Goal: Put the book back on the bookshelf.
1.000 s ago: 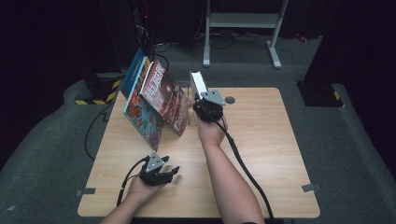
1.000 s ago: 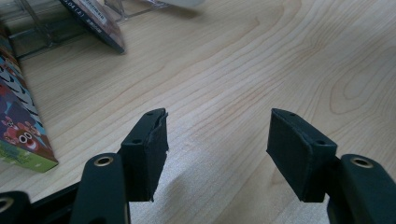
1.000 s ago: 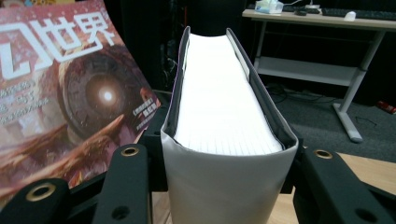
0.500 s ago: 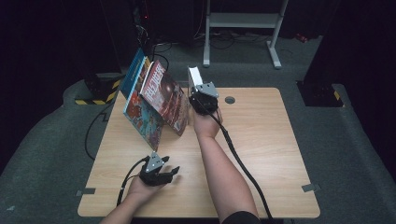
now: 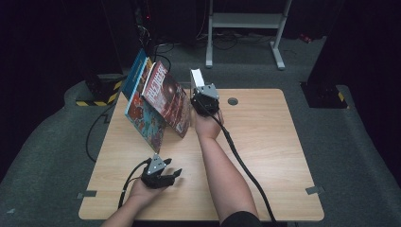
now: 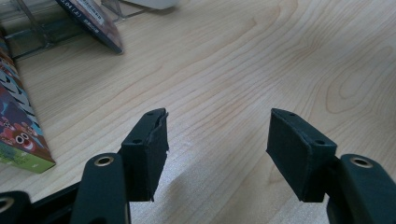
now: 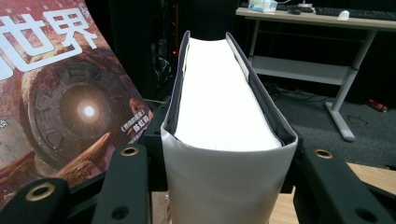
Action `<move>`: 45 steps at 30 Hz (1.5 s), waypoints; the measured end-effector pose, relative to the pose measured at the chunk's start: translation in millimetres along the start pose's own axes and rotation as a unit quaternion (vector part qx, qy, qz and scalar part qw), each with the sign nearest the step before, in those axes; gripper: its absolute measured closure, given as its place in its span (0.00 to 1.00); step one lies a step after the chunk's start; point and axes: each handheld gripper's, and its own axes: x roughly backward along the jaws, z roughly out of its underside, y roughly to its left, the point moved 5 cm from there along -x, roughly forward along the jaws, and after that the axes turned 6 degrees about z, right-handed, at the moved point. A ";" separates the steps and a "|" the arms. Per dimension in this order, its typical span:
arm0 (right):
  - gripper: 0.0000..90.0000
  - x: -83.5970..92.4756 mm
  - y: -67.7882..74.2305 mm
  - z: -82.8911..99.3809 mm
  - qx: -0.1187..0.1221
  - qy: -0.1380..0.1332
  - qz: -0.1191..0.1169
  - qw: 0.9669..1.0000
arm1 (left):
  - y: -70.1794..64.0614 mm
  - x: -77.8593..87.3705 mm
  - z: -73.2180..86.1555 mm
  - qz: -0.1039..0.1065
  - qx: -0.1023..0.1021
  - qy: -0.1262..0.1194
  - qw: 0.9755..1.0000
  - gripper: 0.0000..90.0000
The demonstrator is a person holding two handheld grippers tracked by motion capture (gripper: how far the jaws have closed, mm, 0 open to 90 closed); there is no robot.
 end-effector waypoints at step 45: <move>0.28 8.1 -16.4 9.3 -0.034 0.023 -0.063 0.997 | -0.4 -0.7 0.2 -0.004 -0.003 0.004 1.000 0.42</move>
